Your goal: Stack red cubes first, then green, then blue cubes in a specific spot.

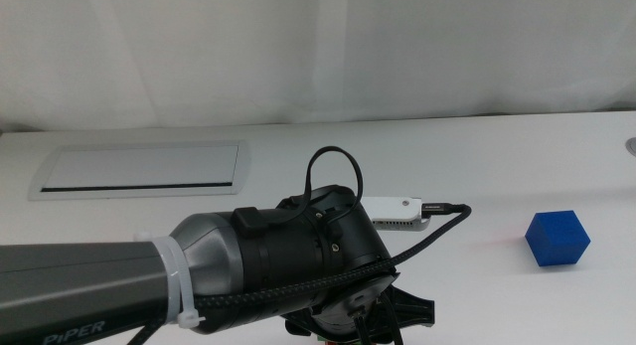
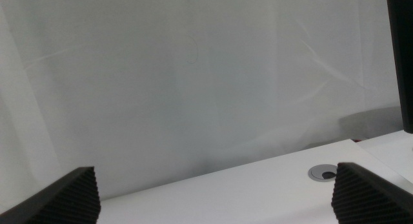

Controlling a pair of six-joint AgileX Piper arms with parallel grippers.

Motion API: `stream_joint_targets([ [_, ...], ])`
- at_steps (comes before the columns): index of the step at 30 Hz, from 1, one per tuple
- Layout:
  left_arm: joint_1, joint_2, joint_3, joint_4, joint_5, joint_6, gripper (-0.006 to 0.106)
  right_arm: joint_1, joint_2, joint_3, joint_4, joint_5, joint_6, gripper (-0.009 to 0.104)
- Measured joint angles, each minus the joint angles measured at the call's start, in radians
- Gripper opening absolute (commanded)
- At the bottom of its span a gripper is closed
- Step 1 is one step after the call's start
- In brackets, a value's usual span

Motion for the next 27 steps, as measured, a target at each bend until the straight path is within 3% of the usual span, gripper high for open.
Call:
stream_joint_targets([
  [10, 0.002, 0.0, 0.0, -0.023, -0.008, 0.0, 0.033, 0.0, 0.0, 0.0, 0.0, 0.0, 0.004, 0.098],
  [12, 0.002, 0.0, 0.0, -0.028, -0.008, 0.0, 0.057, 0.0, 0.0, 0.0, 0.0, 0.0, 0.004, 0.098],
  [17, 0.002, 0.007, 0.0, -0.04, -0.008, 0.001, 0.084, 0.0, 0.0, 0.0, 0.0, 0.0, 0.004, 0.098],
  [27, 0.002, 0.007, 0.0, -0.042, -0.009, 0.025, 0.087, 0.0, 0.0, 0.0, 0.0, 0.0, -0.001, 0.098],
])
